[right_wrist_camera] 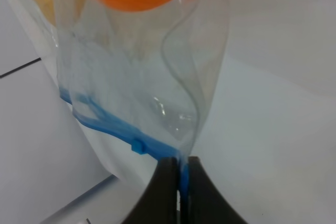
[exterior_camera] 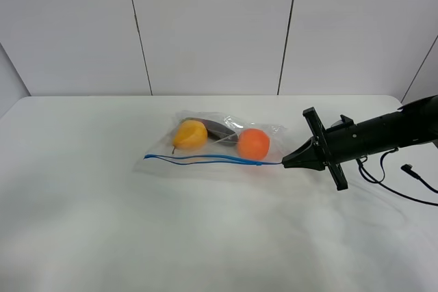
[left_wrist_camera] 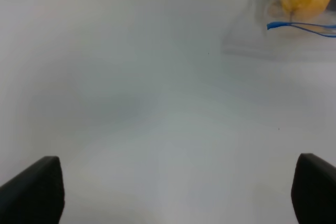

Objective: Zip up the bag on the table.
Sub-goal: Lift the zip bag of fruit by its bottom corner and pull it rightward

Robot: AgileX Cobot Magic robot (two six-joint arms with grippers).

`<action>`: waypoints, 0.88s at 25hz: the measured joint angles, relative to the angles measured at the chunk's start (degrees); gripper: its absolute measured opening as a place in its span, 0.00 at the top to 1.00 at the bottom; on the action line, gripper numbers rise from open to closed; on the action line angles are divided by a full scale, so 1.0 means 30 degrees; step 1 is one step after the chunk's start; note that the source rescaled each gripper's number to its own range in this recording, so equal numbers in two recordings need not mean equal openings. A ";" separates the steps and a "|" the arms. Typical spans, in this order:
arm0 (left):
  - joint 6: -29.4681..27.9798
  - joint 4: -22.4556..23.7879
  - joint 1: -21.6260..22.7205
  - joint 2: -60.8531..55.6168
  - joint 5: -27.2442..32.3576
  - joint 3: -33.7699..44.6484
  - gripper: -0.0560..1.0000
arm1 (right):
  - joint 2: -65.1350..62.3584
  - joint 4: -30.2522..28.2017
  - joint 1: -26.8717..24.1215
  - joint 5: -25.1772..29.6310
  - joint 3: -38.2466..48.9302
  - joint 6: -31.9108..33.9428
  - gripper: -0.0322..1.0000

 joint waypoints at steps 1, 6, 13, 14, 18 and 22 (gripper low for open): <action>0.0000 0.0000 0.0000 0.0000 0.0000 0.0000 0.00 | 0.0000 0.0000 0.0000 0.0000 0.0000 -0.0173 0.97; 0.0000 0.0000 0.0000 0.0000 0.0000 0.0000 0.00 | 0.0000 -0.0413 0.0000 0.0752 -0.0658 -0.1750 0.97; 0.0101 0.0000 0.0000 0.0000 0.0000 0.0000 0.00 | -0.0813 -0.1777 0.0000 0.2302 -0.2206 -0.2949 0.97; 0.0101 0.0000 0.0000 0.0000 0.0000 0.0000 0.00 | -0.0962 -0.1829 0.0000 0.2618 -0.2232 -0.3082 0.97; 0.0000 0.0000 0.0000 0.0000 0.0000 0.0005 0.00 | -0.1204 -0.1803 0.0000 0.3404 -0.2232 -0.3652 0.97; 0.0000 0.0000 0.0000 0.0000 0.0000 0.0005 0.00 | -0.1282 -0.1297 0.0016 0.3667 -0.2232 -0.4050 0.97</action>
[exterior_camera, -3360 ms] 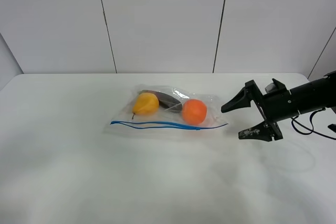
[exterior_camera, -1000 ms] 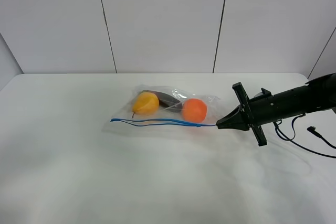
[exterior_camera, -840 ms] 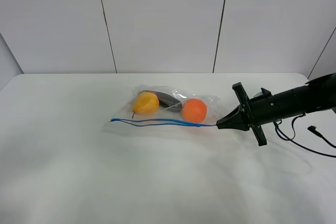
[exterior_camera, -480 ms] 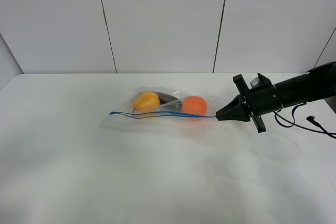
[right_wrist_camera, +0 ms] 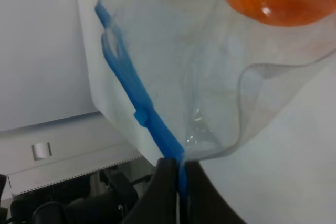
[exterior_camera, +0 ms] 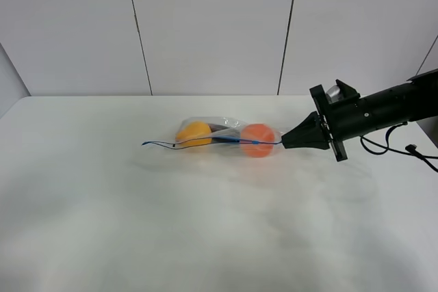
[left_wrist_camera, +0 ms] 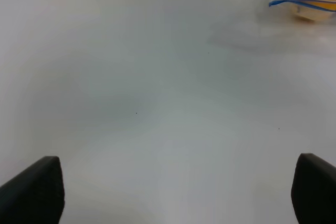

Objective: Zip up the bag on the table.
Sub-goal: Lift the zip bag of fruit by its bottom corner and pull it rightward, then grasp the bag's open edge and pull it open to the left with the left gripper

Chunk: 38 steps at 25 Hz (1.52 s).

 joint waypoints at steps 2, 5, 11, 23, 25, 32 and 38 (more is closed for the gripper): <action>0.0000 0.0000 0.0000 0.0000 0.0000 0.0000 0.00 | -0.0174 0.0173 0.0300 0.0000 -0.0041 -0.0016 0.97; 0.0000 0.0000 0.0000 0.0000 0.0000 0.0000 0.00 | -0.0448 0.0238 0.1552 0.0040 -0.0659 -0.0020 0.97; 0.0000 0.0000 0.0000 0.0000 0.0000 0.0000 0.00 | -0.0524 0.0190 0.2594 -0.0071 -0.1619 0.0850 0.97; 0.0000 0.0000 0.0000 0.0000 0.0000 0.0016 0.00 | -0.0524 0.0868 0.2594 -0.0369 -0.1653 0.0850 0.97; 0.0101 0.0000 0.0000 0.0000 0.0000 0.0016 0.00 | -0.0524 0.0868 0.2594 -0.0391 -0.1653 0.0850 0.97; 0.0000 0.0000 0.0000 0.0000 0.0000 0.0016 0.00 | -0.0524 0.0868 0.2594 -0.0391 -0.1653 0.0850 0.97; 0.0000 0.0000 0.0000 0.0000 -0.0423 -0.0209 0.00 | -0.0524 0.0868 0.2594 -0.0391 -0.1653 0.0850 0.97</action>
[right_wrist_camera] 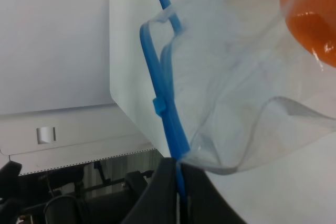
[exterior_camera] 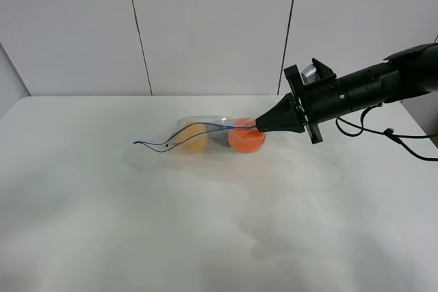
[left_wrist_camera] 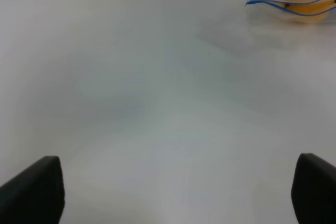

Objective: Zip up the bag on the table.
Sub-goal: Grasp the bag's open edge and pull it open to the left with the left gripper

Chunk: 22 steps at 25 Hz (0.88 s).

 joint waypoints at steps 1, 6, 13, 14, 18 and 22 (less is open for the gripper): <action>0.0101 0.0000 0.0000 0.0052 -0.0498 -0.0241 0.00 | 0.0000 0.0000 0.0000 0.0000 0.0000 0.0000 0.97; 0.0313 0.0000 0.0000 0.3114 -0.2232 -0.1777 0.00 | 0.0000 0.0000 0.0000 0.0000 0.0000 0.0000 0.97; 0.2848 -0.0286 0.0000 1.1097 -0.5399 -0.4266 0.00 | 0.0000 0.0000 0.0000 0.0000 0.0000 0.0000 0.97; 0.3211 -0.0532 0.0000 1.2124 -0.6017 -0.4680 0.00 | 0.0000 0.0000 0.0000 0.0000 0.0000 0.0000 0.97; 0.5604 -0.1972 0.0000 1.6471 -0.7824 -0.6515 0.00 | 0.0000 0.0000 0.0000 0.0017 0.0000 0.0000 0.97; 0.9859 -0.3986 0.0000 1.9758 -0.8786 -0.7258 0.00 | 0.0000 0.0003 0.0000 0.0017 0.0000 0.0000 0.97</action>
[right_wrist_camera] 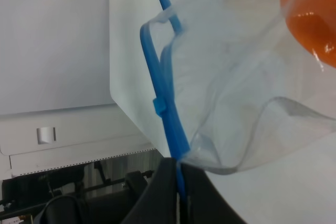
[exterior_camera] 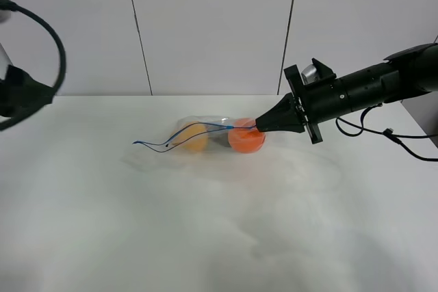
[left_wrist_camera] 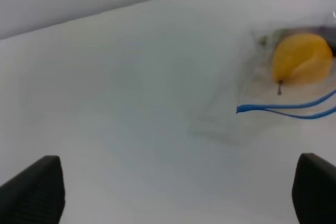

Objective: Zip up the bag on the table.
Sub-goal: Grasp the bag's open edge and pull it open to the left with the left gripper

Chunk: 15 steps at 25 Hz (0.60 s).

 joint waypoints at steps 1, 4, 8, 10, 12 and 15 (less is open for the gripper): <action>0.1200 -0.0608 -0.0020 0.0692 -0.0121 -0.0021 0.00 | 0.0000 0.0000 0.0000 0.0000 0.0000 0.0000 0.97; 0.6014 -0.1770 -0.0653 0.2260 -0.0324 -0.0021 0.00 | 0.0000 0.0000 0.0000 0.0000 0.0000 0.0000 0.97; 1.2562 -0.2581 -0.2993 0.3429 -0.0695 -0.0021 0.00 | 0.0000 0.0000 0.0000 0.0000 0.0000 0.0000 0.97; 1.3912 -0.3119 -0.4418 0.3704 -0.1460 -0.0021 0.00 | 0.0000 0.0000 0.0000 0.0000 0.0000 0.0000 0.97; 1.4337 -0.3605 -0.5693 0.3975 -0.2563 -0.0021 0.00 | 0.0000 0.0000 0.0000 0.0000 0.0000 0.0000 0.97; 1.4529 -0.3871 -0.7600 0.4589 -0.4294 -0.0021 0.00 | 0.0000 0.0000 0.0000 0.0000 0.0000 0.0005 0.97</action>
